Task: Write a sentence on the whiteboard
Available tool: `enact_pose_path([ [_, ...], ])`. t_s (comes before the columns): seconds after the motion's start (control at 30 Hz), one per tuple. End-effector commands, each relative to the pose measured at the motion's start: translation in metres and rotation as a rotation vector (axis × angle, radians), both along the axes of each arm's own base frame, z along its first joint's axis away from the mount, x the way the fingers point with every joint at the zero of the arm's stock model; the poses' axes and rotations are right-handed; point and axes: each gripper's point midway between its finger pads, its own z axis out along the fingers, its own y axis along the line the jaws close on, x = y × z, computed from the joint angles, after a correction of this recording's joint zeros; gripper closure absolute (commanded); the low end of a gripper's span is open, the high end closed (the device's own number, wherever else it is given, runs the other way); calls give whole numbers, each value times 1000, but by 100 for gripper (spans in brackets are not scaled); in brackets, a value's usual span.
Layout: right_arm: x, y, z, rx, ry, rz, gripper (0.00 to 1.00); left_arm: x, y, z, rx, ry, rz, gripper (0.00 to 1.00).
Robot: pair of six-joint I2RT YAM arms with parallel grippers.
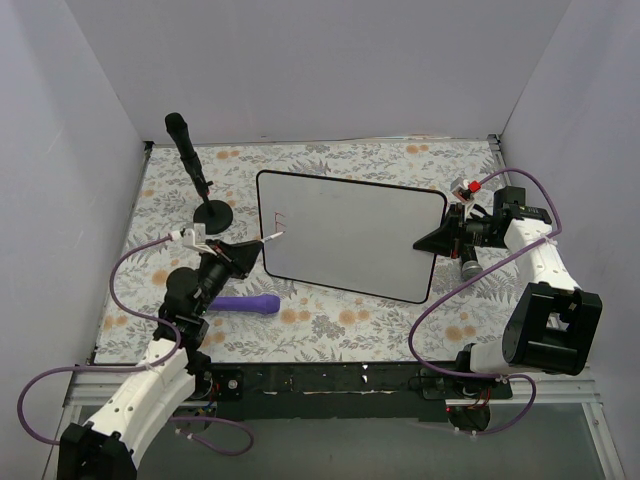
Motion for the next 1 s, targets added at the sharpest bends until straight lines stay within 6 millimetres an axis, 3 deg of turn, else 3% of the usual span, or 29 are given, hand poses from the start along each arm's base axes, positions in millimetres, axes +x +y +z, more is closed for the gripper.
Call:
enact_pose_path([
  [0.0,4,-2,0,-45,-61,2,99,-5,-1,12,-17,-16,-18,100],
  [0.27,4,-2,1,-44,-64,1,99,-10,-3,1,-27,10,-33,100],
  [0.97,4,-2,0,-41,-63,6,99,6,-21,6,6,-10,-72,100],
])
